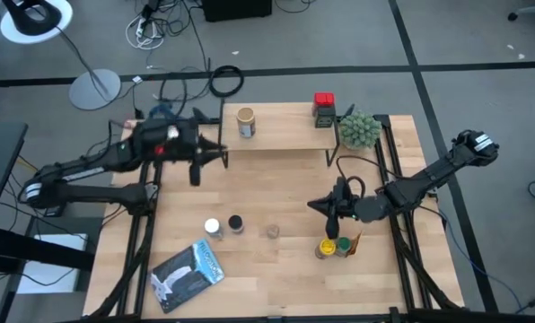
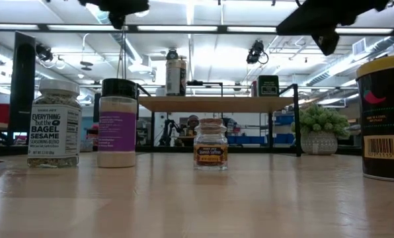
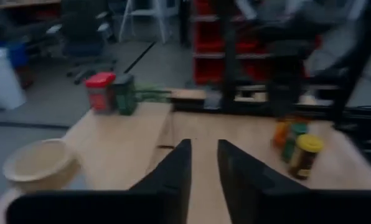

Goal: Shelf spices
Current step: Put the gold seasoning bottle on the shelf

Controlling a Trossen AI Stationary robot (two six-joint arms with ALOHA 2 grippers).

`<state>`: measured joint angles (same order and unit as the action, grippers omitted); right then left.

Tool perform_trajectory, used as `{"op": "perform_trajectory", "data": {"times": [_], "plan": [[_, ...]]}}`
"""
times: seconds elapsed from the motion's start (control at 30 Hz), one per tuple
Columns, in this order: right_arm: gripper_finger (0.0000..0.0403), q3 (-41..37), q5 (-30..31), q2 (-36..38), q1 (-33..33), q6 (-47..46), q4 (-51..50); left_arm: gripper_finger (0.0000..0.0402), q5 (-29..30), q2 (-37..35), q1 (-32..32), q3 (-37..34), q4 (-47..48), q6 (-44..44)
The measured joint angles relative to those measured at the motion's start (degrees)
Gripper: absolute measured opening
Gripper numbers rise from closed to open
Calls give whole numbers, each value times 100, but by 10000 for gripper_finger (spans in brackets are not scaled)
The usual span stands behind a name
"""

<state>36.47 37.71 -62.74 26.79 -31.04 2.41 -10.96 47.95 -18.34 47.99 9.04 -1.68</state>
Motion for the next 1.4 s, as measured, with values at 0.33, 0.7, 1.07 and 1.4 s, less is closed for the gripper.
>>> {"op": "perform_trajectory", "data": {"times": [0.33,0.7,1.07,1.4], "plan": [[1,679,-1079,-955,-1642,1583,1124,49,546,-1037,588,-1696,-658,401],[1,2878,-1042,-3244,-2934,2932,684,49,735,-1150,758,-3076,-2167,816],[0,3250,-1221,-3966,-4190,2937,1325,49,787,-1155,760,-3137,-2219,812],[0,3307,-2178,-4402,-4356,3162,1806,49,800,-1153,760,-3132,-2254,799]]}}
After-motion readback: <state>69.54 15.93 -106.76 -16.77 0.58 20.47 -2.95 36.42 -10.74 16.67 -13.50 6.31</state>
